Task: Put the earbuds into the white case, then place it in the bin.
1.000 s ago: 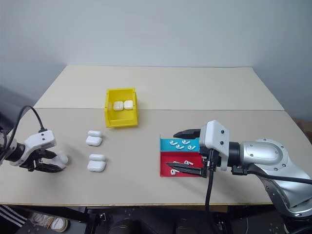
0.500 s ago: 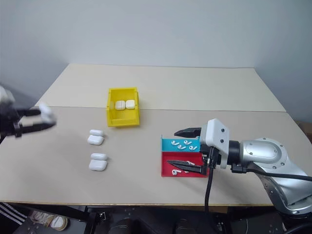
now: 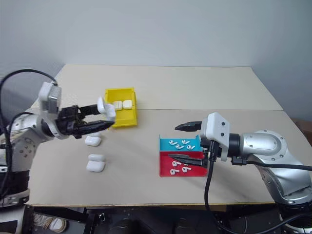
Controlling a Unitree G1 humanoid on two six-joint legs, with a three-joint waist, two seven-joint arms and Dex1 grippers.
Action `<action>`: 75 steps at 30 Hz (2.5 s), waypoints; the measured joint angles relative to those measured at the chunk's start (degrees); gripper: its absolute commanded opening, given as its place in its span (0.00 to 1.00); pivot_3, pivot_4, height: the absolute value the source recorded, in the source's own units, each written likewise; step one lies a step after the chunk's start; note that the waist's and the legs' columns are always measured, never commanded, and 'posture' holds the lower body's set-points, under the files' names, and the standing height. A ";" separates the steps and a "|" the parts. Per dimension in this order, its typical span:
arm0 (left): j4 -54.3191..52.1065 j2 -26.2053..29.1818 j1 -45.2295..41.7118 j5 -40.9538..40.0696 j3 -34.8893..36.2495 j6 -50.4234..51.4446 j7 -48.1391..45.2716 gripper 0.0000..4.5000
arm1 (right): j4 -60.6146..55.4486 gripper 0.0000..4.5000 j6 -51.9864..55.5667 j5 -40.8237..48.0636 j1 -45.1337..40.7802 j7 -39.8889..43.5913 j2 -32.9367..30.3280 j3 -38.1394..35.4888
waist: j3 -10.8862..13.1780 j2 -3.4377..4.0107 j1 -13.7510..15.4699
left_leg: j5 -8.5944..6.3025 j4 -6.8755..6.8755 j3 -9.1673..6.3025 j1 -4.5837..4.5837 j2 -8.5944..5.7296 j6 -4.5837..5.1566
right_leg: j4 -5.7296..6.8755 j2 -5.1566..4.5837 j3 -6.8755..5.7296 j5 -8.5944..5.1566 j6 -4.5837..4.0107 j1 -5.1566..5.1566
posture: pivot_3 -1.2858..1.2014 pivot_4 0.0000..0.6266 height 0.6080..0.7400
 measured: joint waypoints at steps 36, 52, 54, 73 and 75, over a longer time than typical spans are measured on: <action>-10.19 -8.14 13.31 1.65 -10.84 -10.01 -1.84 0.62 | 3.42 0.66 27.76 -34.28 -31.33 10.81 -1.46 52.86 | -0.01 0.03 -0.17 | -0.01 0.15 -0.04 -0.10 0.03 0.02 | -0.02 0.00 0.03 -0.01 -0.02 -0.09 | 0.52 0.24 1.00; -13.00 -6.89 15.58 1.59 -10.84 -10.01 -0.31 0.62 | 4.86 0.53 27.49 -36.53 -31.33 13.13 0.95 53.15 | -0.02 0.04 -0.22 | -0.01 0.13 -0.06 -0.09 0.05 0.02 | 0.00 0.03 0.01 -0.01 -0.03 -0.09 | 0.52 0.24 1.00; -13.53 -6.83 15.78 1.48 -10.85 -9.91 0.01 0.62 | 4.95 0.53 27.48 -36.55 -31.33 13.16 1.30 53.14 | -0.02 0.04 -0.22 | -0.01 0.13 -0.06 -0.09 0.05 0.02 | 0.00 0.02 0.01 -0.01 -0.03 -0.09 | 0.52 0.24 1.00; -15.70 -4.55 17.29 -0.51 -10.54 -8.59 2.29 0.62 | 5.59 0.26 25.19 -40.05 -28.96 12.37 2.26 53.25 | -0.02 0.04 -0.21 | -0.01 0.13 -0.07 -0.08 0.05 0.02 | -0.01 0.03 0.00 -0.01 -0.03 -0.08 | 0.52 0.24 1.00; -15.75 -4.53 17.28 -0.74 -10.48 -8.51 2.36 0.62 | 5.23 0.14 25.15 -40.21 -28.75 12.43 2.51 53.24 | -0.02 0.05 -0.24 | -0.01 0.13 -0.07 -0.06 0.06 0.02 | 0.00 0.03 0.01 -0.01 -0.03 -0.06 | 0.52 0.24 1.00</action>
